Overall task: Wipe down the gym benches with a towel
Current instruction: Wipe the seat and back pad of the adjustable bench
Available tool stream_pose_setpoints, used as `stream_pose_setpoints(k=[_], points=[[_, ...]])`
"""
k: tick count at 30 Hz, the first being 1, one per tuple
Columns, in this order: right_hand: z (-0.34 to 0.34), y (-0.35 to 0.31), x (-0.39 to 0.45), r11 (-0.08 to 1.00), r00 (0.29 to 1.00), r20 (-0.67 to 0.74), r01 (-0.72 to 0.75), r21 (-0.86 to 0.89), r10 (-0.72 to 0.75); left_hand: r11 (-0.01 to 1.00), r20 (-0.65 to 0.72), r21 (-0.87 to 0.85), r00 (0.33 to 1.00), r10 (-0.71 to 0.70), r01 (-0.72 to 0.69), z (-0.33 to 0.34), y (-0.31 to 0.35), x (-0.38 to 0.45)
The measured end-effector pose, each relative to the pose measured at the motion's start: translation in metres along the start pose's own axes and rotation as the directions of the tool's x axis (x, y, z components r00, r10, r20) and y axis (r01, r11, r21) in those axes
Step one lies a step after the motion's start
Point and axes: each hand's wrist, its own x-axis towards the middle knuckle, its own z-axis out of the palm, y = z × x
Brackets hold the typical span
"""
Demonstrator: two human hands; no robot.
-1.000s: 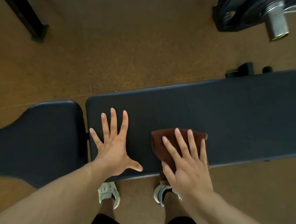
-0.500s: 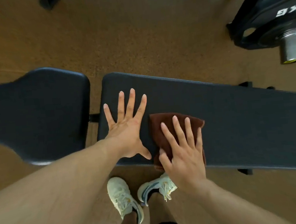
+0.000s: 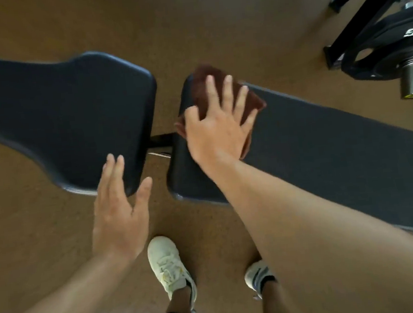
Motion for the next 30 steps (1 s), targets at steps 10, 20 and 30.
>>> stream_pose_setpoints(k=[10, 20, 30], points=[[-0.004, 0.144, -0.13, 0.932, 0.938, 0.049, 0.346, -0.106, -0.342, 0.98, 0.031, -0.02, 0.98, 0.197, -0.197, 0.036, 0.097, -0.01], [-0.078, 0.253, -0.021, 0.967, 0.967, 0.01, -0.254, -0.013, 0.254, 0.881, 0.389, 0.157, 0.848, 0.36, -0.446, 0.132, 0.19, -0.038], [-0.082, 0.307, -0.088, 0.999, 1.0, 0.008, 0.014, -0.035, -0.013, 0.711, 0.542, 0.607, 0.839, -0.044, -0.355, 0.188, 0.241, -0.032]])
